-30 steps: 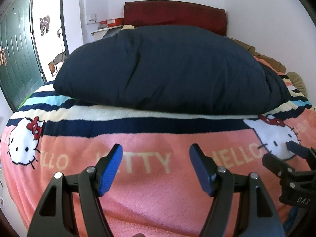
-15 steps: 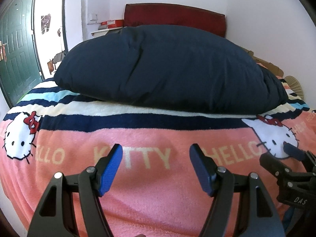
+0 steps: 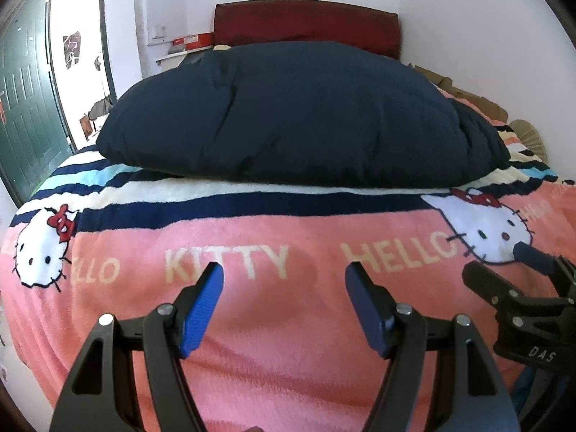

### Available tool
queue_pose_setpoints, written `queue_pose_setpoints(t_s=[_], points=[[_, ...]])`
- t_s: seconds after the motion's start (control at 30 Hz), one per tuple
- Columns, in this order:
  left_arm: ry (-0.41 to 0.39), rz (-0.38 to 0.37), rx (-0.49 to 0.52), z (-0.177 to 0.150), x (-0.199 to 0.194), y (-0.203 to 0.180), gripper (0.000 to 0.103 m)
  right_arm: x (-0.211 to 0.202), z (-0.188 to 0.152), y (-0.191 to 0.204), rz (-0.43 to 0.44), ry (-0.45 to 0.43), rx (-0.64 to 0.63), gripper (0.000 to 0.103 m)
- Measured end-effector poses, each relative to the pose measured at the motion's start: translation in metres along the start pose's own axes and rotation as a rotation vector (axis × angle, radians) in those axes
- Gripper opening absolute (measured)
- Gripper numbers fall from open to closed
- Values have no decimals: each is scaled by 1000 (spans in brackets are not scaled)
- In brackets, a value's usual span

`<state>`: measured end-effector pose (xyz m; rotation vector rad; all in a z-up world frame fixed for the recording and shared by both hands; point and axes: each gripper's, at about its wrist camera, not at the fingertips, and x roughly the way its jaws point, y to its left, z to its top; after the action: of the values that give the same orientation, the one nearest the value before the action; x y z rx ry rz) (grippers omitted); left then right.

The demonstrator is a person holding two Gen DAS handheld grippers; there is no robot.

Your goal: Fold large clothes

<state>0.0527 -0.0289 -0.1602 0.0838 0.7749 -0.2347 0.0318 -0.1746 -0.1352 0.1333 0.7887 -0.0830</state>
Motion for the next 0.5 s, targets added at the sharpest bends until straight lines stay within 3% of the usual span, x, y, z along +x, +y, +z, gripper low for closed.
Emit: queue_pose_setpoints(t_s=[0.5], points=[[-28,3,-14,0,-21,-3,69,-20,0,-1,-6,-29,-1,103]])
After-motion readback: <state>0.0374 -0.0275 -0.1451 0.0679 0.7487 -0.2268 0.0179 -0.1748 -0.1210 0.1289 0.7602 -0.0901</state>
